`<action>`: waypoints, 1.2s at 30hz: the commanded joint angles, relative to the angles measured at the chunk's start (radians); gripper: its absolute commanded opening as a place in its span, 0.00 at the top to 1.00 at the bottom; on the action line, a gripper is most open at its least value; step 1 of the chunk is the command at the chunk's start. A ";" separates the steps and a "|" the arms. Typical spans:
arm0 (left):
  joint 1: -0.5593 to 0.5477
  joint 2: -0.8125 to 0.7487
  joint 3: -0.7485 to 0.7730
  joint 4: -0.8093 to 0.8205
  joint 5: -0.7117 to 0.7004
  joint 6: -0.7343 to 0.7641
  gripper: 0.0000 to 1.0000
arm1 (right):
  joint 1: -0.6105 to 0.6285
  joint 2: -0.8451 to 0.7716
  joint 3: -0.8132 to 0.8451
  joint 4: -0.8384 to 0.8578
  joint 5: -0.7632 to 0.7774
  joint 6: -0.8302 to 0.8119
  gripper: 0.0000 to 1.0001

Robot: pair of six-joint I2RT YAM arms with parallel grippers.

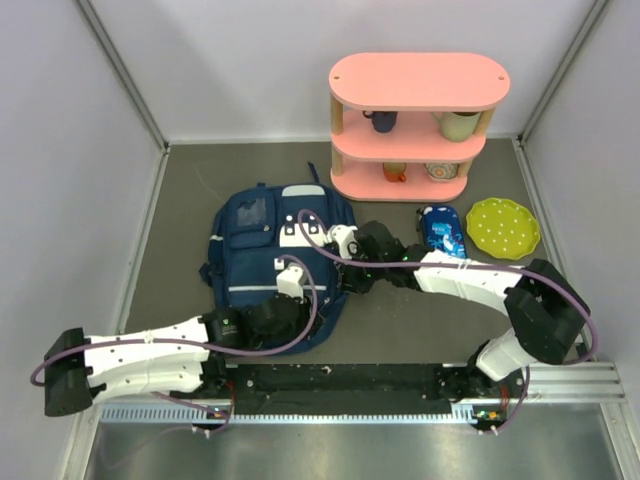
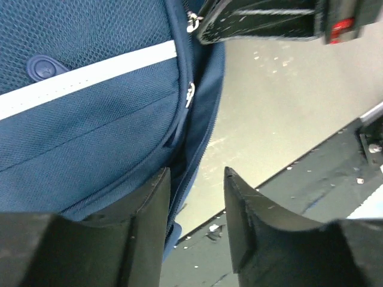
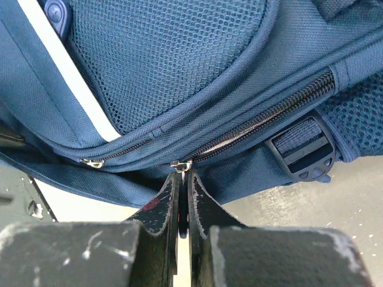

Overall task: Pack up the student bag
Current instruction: Unzip the student bag at the center of the board.

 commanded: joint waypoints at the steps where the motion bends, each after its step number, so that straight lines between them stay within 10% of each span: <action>1: 0.006 -0.121 0.018 0.026 -0.001 -0.005 0.46 | -0.020 -0.054 -0.031 0.036 -0.067 0.053 1.00; 9: 0.044 -0.434 0.045 -0.443 -0.384 -0.287 0.13 | -0.011 -0.092 -0.125 0.086 -0.027 0.097 1.00; 18: 0.308 -0.269 0.151 -0.608 -0.420 -0.265 0.05 | -0.028 -0.083 -0.119 0.099 -0.021 0.123 1.00; 31: 0.595 -0.243 0.052 -0.341 -0.163 -0.006 0.03 | -0.032 -0.098 -0.112 0.094 -0.067 0.111 1.00; 36: 0.620 -0.189 -0.016 -0.166 -0.009 0.028 0.27 | -0.006 -0.124 -0.126 0.082 -0.096 0.103 1.00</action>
